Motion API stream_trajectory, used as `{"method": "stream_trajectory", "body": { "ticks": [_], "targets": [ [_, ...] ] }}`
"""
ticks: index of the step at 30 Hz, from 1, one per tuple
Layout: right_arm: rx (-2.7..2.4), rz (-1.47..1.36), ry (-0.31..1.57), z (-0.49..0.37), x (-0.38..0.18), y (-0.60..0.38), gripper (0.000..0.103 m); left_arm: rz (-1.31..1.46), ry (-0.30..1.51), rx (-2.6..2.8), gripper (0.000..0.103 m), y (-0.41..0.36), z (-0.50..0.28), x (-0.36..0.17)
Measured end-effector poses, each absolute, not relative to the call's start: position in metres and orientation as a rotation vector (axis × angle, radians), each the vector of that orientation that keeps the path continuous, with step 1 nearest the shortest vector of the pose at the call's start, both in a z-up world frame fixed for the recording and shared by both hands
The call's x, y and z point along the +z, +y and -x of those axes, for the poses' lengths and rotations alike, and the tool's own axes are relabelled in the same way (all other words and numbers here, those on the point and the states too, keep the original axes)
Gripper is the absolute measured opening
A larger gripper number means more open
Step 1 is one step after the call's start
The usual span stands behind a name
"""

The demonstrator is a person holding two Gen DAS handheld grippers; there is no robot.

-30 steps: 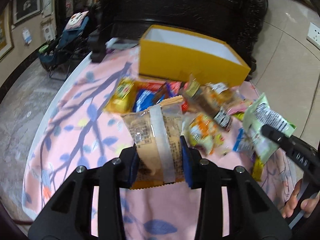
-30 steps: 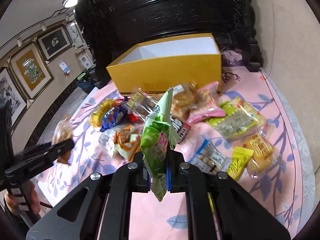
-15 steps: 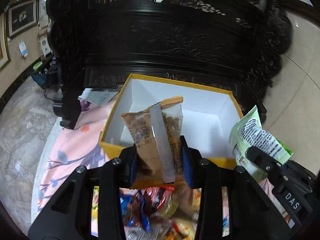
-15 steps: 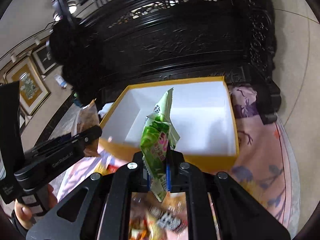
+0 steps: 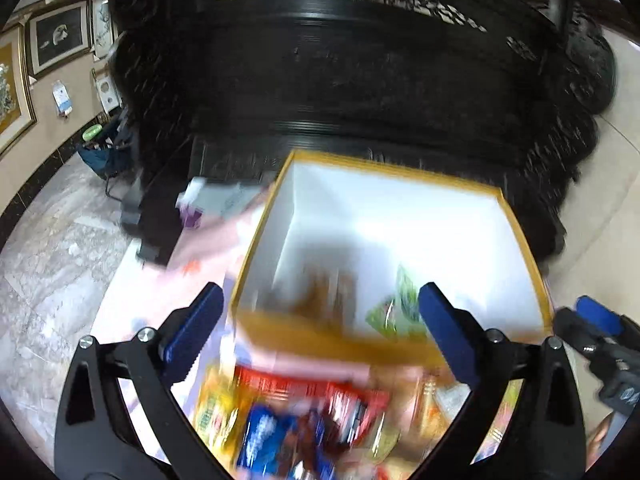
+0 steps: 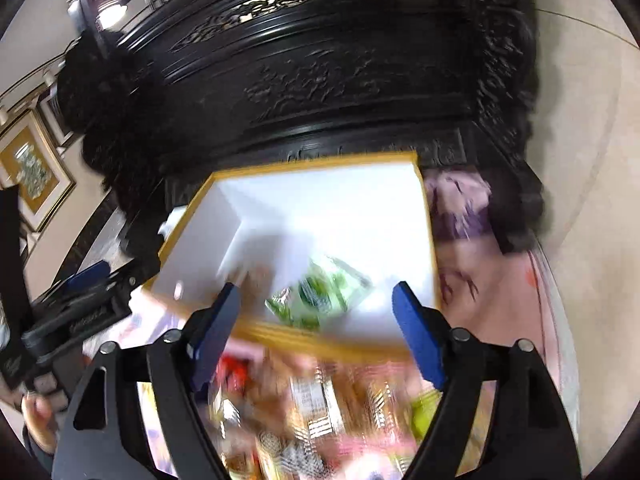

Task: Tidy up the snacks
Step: 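Carry both bags into the yellow box and open both tools, then grasp the yellow stick bread with right tool while left tool grasps orange snack bag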

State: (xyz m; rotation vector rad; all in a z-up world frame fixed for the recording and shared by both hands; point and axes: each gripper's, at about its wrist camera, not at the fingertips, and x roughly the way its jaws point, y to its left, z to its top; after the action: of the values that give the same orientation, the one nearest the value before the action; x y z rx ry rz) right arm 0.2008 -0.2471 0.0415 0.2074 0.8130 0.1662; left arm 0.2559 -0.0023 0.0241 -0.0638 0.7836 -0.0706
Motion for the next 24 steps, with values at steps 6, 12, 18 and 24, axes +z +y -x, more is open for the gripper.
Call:
{"method": "stream_trajectory", "body": {
  "ticks": [6, 12, 18, 24],
  "targets": [
    [0.059, -0.206, 0.909, -0.07, -0.014, -0.272, 0.097, 0.102, 0.86, -0.115, 0.101, 0.024, -0.145, -0.033],
    [-0.021, -0.323, 0.958, 0.011, -0.06, -0.289, 0.097, 0.135, 0.88, -0.142, 0.101, 0.036, -0.059, -0.072],
    [-0.038, -0.3, 0.978, 0.008, -0.087, -0.281, 0.093, 0.058, 0.894, -0.14, 0.101, 0.036, -0.022, -0.075],
    [-0.06, -0.183, 0.971, -0.011, -0.109, -0.262, 0.023, 0.04, 0.879, -0.124, 0.101, 0.039, -0.001, -0.067]
  ]
}}
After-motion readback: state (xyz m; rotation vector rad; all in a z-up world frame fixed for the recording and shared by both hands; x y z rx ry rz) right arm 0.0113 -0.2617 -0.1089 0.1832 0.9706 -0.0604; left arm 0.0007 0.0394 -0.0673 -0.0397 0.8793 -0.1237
